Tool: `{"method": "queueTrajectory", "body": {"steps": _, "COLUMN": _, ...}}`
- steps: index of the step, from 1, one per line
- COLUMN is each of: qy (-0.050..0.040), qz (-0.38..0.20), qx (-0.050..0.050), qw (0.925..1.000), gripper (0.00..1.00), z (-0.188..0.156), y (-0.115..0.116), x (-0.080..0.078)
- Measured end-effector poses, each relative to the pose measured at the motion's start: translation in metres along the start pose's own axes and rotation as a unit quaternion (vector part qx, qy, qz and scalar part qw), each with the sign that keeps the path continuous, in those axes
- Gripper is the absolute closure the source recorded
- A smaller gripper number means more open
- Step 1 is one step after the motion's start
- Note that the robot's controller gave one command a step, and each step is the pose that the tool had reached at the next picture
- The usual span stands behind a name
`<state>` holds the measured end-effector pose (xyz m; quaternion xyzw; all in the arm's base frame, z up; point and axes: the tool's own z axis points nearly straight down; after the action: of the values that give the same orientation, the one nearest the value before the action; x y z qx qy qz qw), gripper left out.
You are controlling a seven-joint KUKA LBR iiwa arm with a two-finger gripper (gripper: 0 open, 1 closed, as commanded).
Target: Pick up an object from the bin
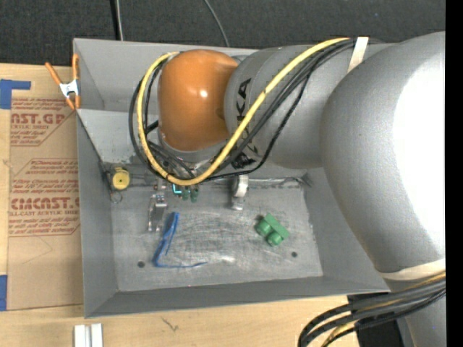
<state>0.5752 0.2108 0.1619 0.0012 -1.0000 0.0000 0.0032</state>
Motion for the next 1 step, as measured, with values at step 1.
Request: {"method": "queueTrajectory", "body": {"steps": 1, "qy": -0.008, "qz": -0.06, "qx": -0.001, "qw": 0.9981, "gripper": 0.0, "z": 0.0886, "y": -0.0657, "x": 0.0468}}
